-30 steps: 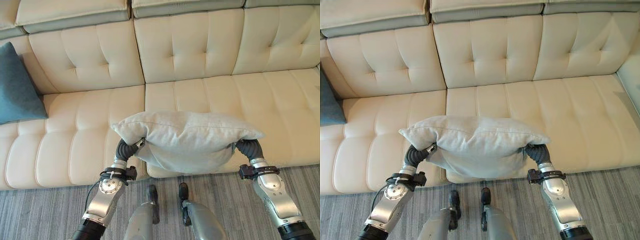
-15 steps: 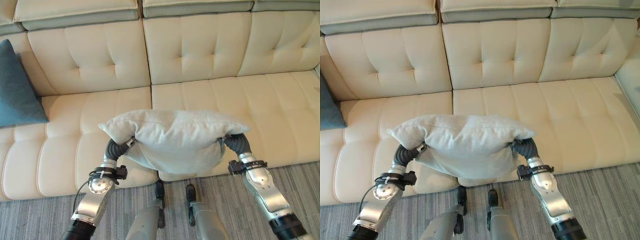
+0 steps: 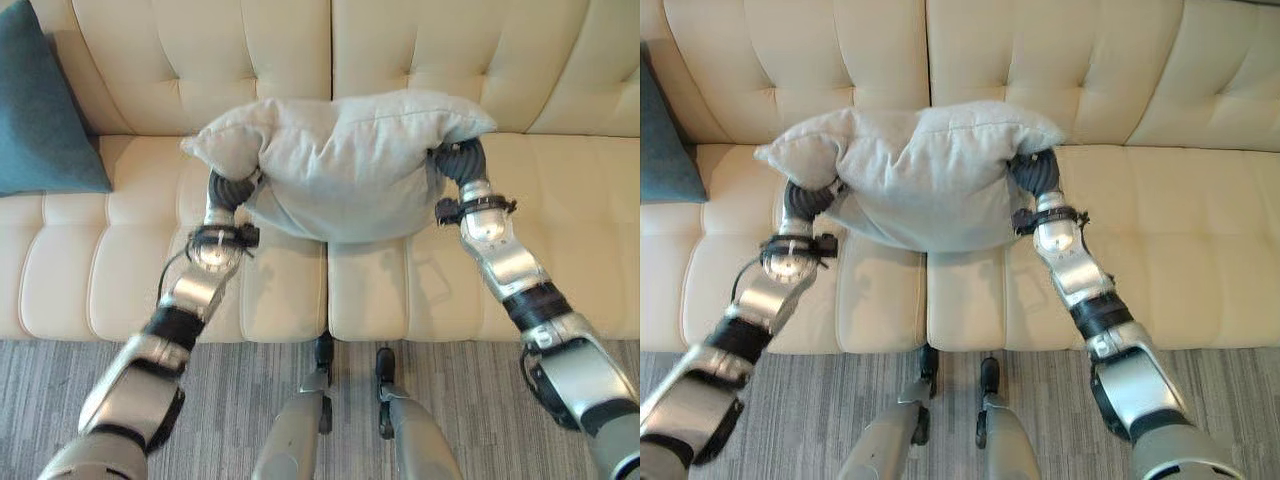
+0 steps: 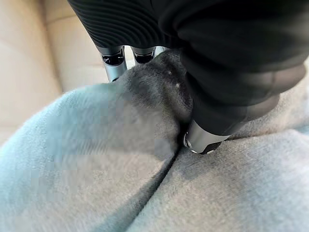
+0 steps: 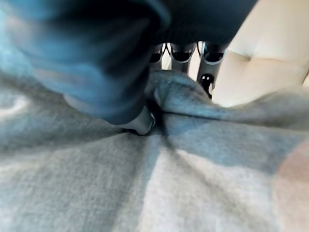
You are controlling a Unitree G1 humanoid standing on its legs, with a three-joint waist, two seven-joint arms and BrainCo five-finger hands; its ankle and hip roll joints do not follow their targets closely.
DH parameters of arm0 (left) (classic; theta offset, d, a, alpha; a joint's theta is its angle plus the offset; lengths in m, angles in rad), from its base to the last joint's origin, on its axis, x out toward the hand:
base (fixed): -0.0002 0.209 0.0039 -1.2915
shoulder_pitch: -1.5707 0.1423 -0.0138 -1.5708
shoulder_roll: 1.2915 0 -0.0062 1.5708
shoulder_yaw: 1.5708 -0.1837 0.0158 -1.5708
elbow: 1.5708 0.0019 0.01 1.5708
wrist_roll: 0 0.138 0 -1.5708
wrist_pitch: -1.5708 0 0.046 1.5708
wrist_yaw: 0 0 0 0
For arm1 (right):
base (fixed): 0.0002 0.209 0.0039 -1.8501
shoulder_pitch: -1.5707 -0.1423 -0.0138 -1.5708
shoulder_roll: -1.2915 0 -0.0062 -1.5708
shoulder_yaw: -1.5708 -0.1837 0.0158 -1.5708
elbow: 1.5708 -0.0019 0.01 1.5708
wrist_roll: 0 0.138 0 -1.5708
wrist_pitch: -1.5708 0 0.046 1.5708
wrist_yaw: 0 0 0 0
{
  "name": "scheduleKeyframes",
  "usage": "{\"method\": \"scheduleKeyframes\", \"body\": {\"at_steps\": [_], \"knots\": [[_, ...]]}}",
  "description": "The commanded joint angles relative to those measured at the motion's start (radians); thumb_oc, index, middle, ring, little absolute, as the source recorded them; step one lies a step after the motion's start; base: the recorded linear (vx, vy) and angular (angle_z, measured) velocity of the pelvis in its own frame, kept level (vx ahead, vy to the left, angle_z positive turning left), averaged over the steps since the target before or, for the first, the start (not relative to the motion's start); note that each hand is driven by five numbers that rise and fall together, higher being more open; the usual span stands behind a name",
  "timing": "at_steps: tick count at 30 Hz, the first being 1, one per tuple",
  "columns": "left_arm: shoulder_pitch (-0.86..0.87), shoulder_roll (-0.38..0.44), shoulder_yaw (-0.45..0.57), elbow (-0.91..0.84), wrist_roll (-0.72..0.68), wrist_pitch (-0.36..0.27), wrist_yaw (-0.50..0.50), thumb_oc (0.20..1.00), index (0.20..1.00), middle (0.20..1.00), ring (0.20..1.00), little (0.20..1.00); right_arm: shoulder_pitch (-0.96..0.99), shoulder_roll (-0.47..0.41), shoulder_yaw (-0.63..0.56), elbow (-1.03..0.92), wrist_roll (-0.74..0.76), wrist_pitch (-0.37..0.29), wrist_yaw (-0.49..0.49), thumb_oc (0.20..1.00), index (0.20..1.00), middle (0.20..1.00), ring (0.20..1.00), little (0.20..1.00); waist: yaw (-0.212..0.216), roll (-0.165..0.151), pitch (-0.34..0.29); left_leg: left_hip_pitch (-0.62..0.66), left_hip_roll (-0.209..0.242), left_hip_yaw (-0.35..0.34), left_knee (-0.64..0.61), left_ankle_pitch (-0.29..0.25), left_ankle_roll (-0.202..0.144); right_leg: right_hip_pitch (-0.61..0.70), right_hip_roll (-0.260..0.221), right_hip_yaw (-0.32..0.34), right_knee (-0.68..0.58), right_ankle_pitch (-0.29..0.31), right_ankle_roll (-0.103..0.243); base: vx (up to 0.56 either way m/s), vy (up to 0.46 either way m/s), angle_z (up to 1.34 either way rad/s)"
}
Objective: Pick up all the scattered cushions and arrange them neatly on the sofa.
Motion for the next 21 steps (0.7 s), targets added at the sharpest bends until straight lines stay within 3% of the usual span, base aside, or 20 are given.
{"method": "scheduleKeyframes", "body": {"at_steps": [1, 2, 3, 5, 6, 14, 21], "knots": [[-0.232, -0.010, -0.018, -0.051, 0.023, -0.144, 0.034, 0.200, 0.200, 0.200, 0.200, 0.200, -0.244, -0.017, 0.053, -0.047, 0.042, -0.122, -0.024, 0.200, 0.200, 0.200, 0.200, 0.200, 0.045, -0.010, 0.018, 0.022, -0.025, 0.007, 0.046, -0.137, -0.055, 0.002, -0.057, 0.009, -0.030, 0.009, 0.086, 0.00, -0.029, -0.04], [-0.256, -0.006, -0.023, -0.029, 0.010, -0.145, 0.035, 0.200, 0.200, 0.200, 0.200, 0.200, -0.279, -0.026, 0.065, -0.016, 0.054, -0.124, -0.030, 0.200, 0.200, 0.200, 0.200, 0.200, 0.051, -0.008, 0.020, 0.010, -0.027, 0.002, 0.043, -0.132, -0.057, -0.008, -0.056, 0.009, -0.038, 0.014, 0.087, 0.01, -0.024, -0.05], [-0.295, -0.003, -0.031, 0.011, -0.007, -0.143, 0.032, 0.200, 0.200, 0.200, 0.200, 0.200, -0.321, -0.037, 0.082, 0.038, 0.070, -0.118, -0.029, 0.416, 0.416, 0.416, 0.416, 0.416, 0.055, -0.005, 0.019, -0.009, -0.029, -0.001, 0.040, -0.124, -0.058, -0.026, -0.054, 0.009, -0.047, 0.027, 0.088, 0.01, -0.024, -0.05], [-0.340, -0.016, -0.049, 0.087, -0.059, -0.131, 0.011, 0.906, 0.906, 0.906, 0.906, 0.906, -0.369, -0.059, 0.115, 0.116, 0.098, -0.100, -0.019, 1.000, 1.000, 1.000, 1.000, 1.000, 0.061, 0.000, 0.019, -0.020, -0.030, -0.006, 0.035, -0.121, -0.059, -0.035, -0.055, 0.009, -0.057, 0.031, 0.089, 0.02, -0.029, -0.03], [-0.370, -0.017, -0.061, 0.121, -0.079, -0.121, -0.004, 1.000, 1.000, 1.000, 1.000, 1.000, -0.390, -0.067, 0.130, 0.160, 0.116, -0.087, -0.011, 1.000, 1.000, 1.000, 1.000, 1.000, 0.063, 0.005, 0.022, -0.028, -0.029, -0.009, 0.033, -0.117, -0.060, -0.040, -0.054, 0.007, -0.062, 0.033, 0.088, 0.00, 0.000, 0.00], [-0.450, 0.003, -0.082, 0.292, -0.182, -0.083, -0.071, 1.000, 1.000, 1.000, 1.000, 1.000, -0.441, -0.129, 0.160, 0.308, 0.218, -0.028, 0.021, 1.000, 1.000, 1.000, 1.000, 1.000, 0.061, 0.009, 0.042, -0.044, -0.025, -0.031, 0.008, -0.082, -0.073, -0.048, -0.045, -0.017, -0.081, 0.040, 0.087, 0.02, -0.055, 0.08], [-0.377, 0.165, -0.020, 0.271, -0.191, -0.081, -0.083, 1.000, 1.000, 1.000, 1.000, 1.000, -0.375, -0.198, 0.091, 0.178, 0.286, -0.063, 0.009, 1.000, 1.000, 1.000, 1.000, 1.000, 0.046, -0.010, 0.024, -0.021, -0.022, -0.039, -0.015, -0.084, -0.076, -0.034, -0.035, -0.022, -0.094, 0.033, 0.084, 0.04, -0.037, 0.12]]}}
